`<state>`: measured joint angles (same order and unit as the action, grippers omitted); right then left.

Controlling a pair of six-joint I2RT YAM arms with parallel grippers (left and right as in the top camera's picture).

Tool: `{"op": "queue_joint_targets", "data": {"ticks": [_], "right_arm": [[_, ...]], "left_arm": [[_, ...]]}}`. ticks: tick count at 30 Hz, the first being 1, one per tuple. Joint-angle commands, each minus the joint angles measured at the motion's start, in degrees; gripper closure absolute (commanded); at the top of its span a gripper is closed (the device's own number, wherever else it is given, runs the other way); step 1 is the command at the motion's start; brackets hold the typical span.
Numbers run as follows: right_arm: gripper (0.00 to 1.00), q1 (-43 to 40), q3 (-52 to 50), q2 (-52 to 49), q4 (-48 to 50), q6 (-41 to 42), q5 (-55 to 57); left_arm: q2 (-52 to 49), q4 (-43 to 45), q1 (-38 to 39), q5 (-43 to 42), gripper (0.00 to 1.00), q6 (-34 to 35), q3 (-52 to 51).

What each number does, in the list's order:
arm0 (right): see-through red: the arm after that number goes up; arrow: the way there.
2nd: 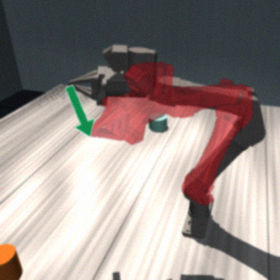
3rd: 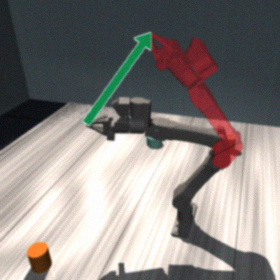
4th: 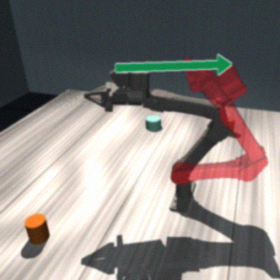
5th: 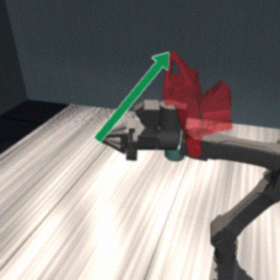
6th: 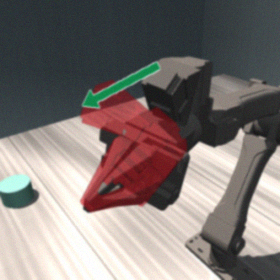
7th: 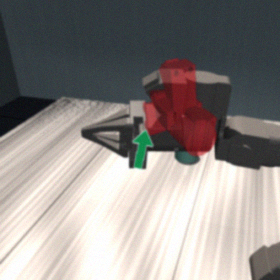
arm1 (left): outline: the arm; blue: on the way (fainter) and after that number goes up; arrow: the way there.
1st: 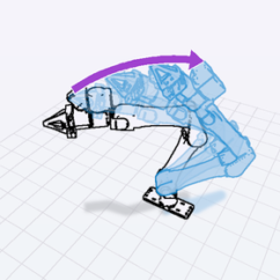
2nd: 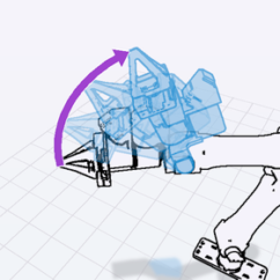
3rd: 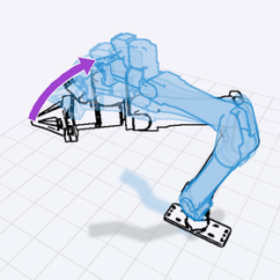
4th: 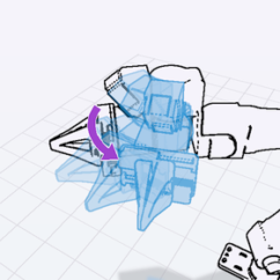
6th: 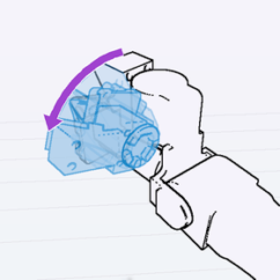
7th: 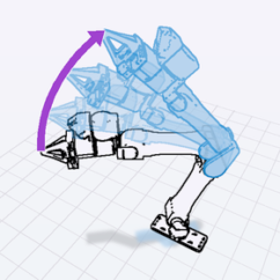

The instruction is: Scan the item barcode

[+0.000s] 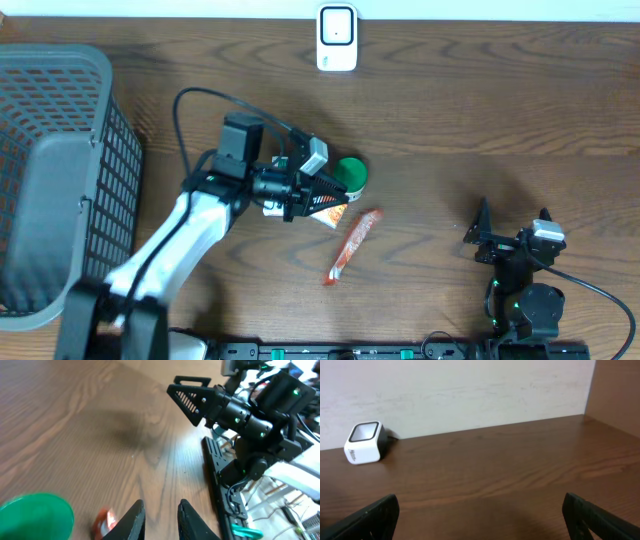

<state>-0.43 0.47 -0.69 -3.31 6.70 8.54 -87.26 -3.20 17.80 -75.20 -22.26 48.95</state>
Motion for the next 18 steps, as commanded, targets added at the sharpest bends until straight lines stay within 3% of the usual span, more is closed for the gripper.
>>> {"op": "queue_joint_targets", "data": {"ticks": [1, 2, 4, 7, 9, 18], "right_arm": [[0.01, -0.2, -0.2, 0.3, -0.2, -0.8, -0.2], [0.01, -0.2, -0.2, 0.3, -0.2, -0.8, -0.2], [0.01, -0.2, -0.2, 0.3, -0.2, -0.8, -0.2], [0.01, -0.2, -0.2, 0.3, -0.1, -0.8, -0.2], [0.01, -0.2, -0.2, 0.3, -0.2, -0.8, -0.2], [0.01, -0.2, -0.2, 0.3, -0.1, -0.8, -0.2]], "left_arm": [[-7.4, 7.5, 0.1, -11.5, 0.78, -3.0, 0.4], [-8.5, 9.3, 0.0, -13.2, 0.77, -3.0, 0.4], [-9.8, 12.1, -0.5, -14.8, 0.65, -0.1, 0.4], [-8.6, 16.6, -1.8, -14.8, 0.4, 10.3, 0.4], [-6.4, 19.9, -2.1, -13.7, 0.3, 16.1, 0.4], [7.9, 20.7, -2.1, -7.4, 0.13, 27.6, 0.4]]}}
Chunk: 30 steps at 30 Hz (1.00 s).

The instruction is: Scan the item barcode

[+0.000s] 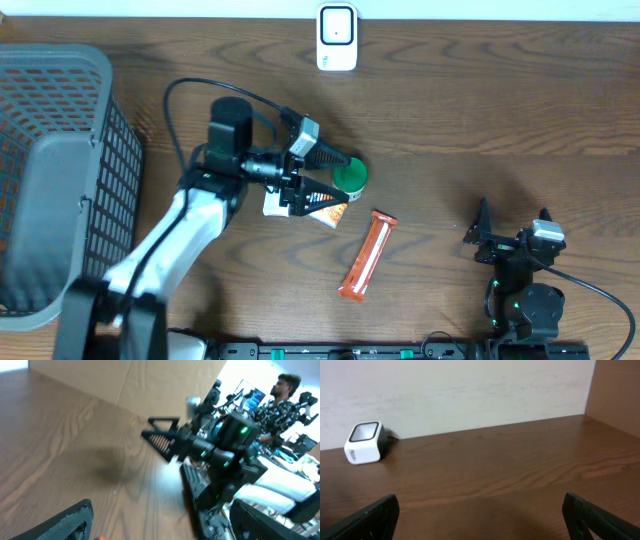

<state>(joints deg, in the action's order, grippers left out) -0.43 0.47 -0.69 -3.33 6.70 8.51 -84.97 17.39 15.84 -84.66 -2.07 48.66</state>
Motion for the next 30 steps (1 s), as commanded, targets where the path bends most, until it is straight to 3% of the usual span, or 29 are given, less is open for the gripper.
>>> {"op": "queue_joint_targets", "data": {"ticks": [1, 4, 6, 11, 14, 19, 22, 26, 30], "right_arm": [[0.01, -0.2, -0.2, 0.3, -0.1, -0.8, -0.2], [0.01, -0.2, -0.2, 0.3, -0.1, -0.8, -0.2], [0.01, -0.2, -0.2, 0.3, -0.1, -0.8, -0.2], [0.01, -0.2, -0.2, 0.3, -0.1, -0.8, -0.2], [0.01, -0.2, -0.2, 0.3, -0.1, -0.8, -0.2], [0.01, -0.2, -0.2, 0.3, 0.0, 2.3, -7.8], [0.01, -0.1, -0.1, -0.1, 0.3, 14.4, -26.4], [0.01, 0.2, 0.1, -4.5, 0.1, 34.8, -39.3], [0.01, 0.2, 0.7, -13.4, -1.7, 40.3, -50.3]], "left_arm": [[7.3, -0.6, -0.1, 3.2, 0.12, 8.9, 0.7], [12.4, -5.4, -0.1, 7.1, 0.13, 9.9, 0.7], [16.2, -12.7, -0.2, 14.9, 0.12, 9.8, 0.7], [27.2, -39.7, -0.1, 57.2, 0.12, 10.2, 0.7], [34.0, -50.8, -0.1, 74.8, 0.12, 11.6, 0.7], [43.5, -58.0, -0.2, 80.0, 0.05, 12.4, 0.7], [46.7, -59.1, -0.2, 81.4, 0.05, 12.4, 0.7], [47.6, -59.7, -0.2, 87.4, 0.05, 13.0, 0.7], [47.0, -59.8, -0.2, 91.8, 0.05, 13.6, 0.7]]}}
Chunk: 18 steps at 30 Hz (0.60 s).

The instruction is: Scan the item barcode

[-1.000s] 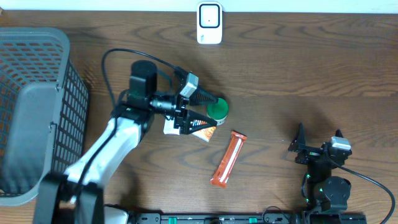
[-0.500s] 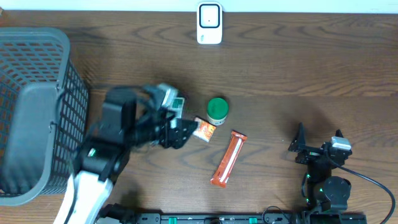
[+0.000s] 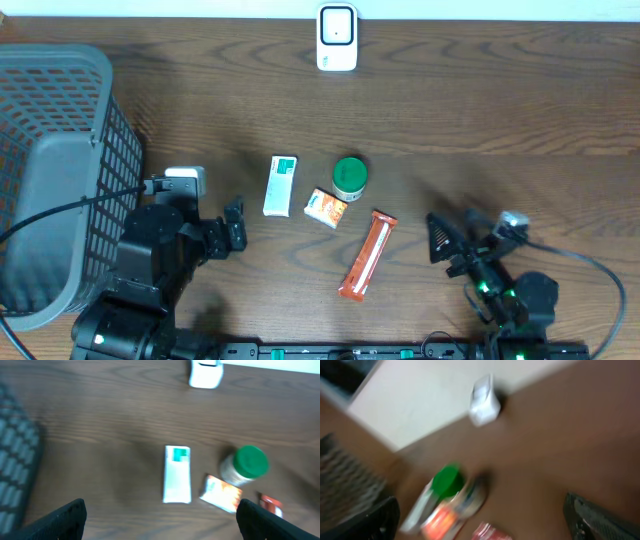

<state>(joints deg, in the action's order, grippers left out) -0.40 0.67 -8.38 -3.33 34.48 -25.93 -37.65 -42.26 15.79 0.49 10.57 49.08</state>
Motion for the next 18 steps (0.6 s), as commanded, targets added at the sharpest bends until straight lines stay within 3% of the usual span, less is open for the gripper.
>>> {"op": "queue_joint_targets", "data": {"ticks": [1, 9, 18], "right_arm": [[0.01, 0.3, 0.6, -8.3, -2.1, 13.4, -18.4], [0.01, 2.3, 0.6, -25.8, -3.5, 8.0, -36.2], [0.01, 2.4, 0.6, -36.0, -4.3, 8.0, -37.8]], "left_arm": [[-0.4, -0.1, -0.1, 7.1, 0.05, 0.9, 0.3], [-0.5, -0.3, -0.1, 8.0, 0.05, 0.9, 0.3], [-0.5, -0.4, -0.1, 8.0, 0.05, 0.9, 0.3]]}}
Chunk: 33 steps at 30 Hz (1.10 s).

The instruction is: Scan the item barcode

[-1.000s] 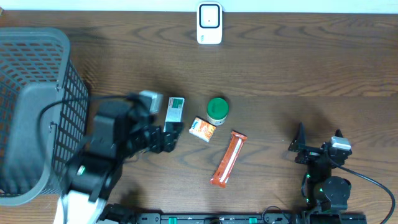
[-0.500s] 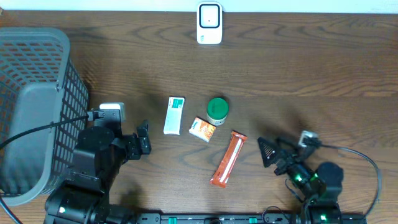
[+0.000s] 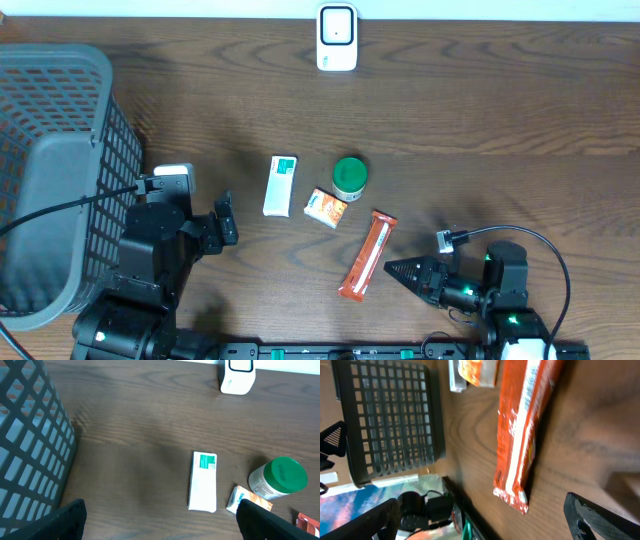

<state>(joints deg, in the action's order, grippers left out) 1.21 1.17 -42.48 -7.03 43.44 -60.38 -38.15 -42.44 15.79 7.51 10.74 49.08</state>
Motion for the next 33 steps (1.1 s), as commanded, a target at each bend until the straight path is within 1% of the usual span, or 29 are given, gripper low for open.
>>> {"op": "queue_joint_targets", "data": {"ticks": [1, 2, 3, 4, 6, 7, 10, 15, 17, 20, 22, 25, 28, 31, 33], "right_arm": [[0.01, 0.8, 0.1, -2.6, -0.5, -1.8, -3.3], [0.01, 0.8, 0.1, -3.3, -0.5, -3.4, -2.2], [0.05, 0.8, 0.1, -4.2, -0.3, -5.5, -0.8], [0.01, 0.8, 0.0, -4.8, 0.0, -5.9, 0.0], [0.01, 0.8, 0.0, -6.4, 0.4, -5.8, 2.9], [0.01, 1.0, 0.0, -7.4, 0.7, -5.7, 4.9], [0.01, 3.0, 0.0, -11.1, 1.8, -2.1, 13.3], [0.01, 9.6, 0.0, -17.7, 4.9, -1.1, 22.7], [0.02, 12.3, 0.0, -19.8, 7.5, 1.3, 26.0], [0.06, 16.9, 0.0, -23.5, 12.3, 7.4, 32.3], [0.07, 19.2, 0.0, -25.7, 13.4, 10.7, 36.1], [0.11, 21.3, 0.0, -29.3, 15.4, 13.8, 40.9], [0.14, 21.8, 0.0, -32.5, 18.8, 13.8, 43.9], [0.31, 21.9, 0.0, -35.9, 21.6, 13.8, 45.5], [0.36, 21.9, 0.0, -38.5, 23.2, 13.8, 45.5]], "left_arm": [[0.0, -0.2, -0.1, 0.9, 0.05, 0.7, 0.3], [0.0, -0.2, -0.1, 0.9, 0.05, 0.7, 0.3], [0.0, -0.2, -0.1, 0.9, 0.05, 0.7, 0.3], [0.0, -0.3, -0.1, 0.9, 0.05, 0.7, 0.3], [0.0, -0.4, -0.1, 0.9, 0.05, 0.7, 0.3], [0.0, -0.4, -0.1, 0.9, 0.05, 0.7, 0.3], [0.0, -0.4, -0.1, 0.9, 0.05, 0.7, 0.3], [0.0, -0.4, -0.1, 1.0, 0.05, 0.7, 0.3], [0.0, -0.4, -0.1, 1.2, 0.05, 0.7, 0.3], [0.0, -0.4, -0.1, 1.2, 0.05, 0.5, 0.3], [0.0, -0.4, -0.1, 1.2, 0.05, 0.5, 0.3], [0.0, -0.7, -0.1, 1.2, 0.05, 0.5, 0.3], [0.0, -0.8, -0.1, 1.2, 0.05, 0.5, 0.3], [0.0, -0.8, -0.1, 1.2, 0.05, 0.5, 0.3], [0.0, -0.9, -0.1, 1.2, 0.05, 0.5, 0.3]]}}
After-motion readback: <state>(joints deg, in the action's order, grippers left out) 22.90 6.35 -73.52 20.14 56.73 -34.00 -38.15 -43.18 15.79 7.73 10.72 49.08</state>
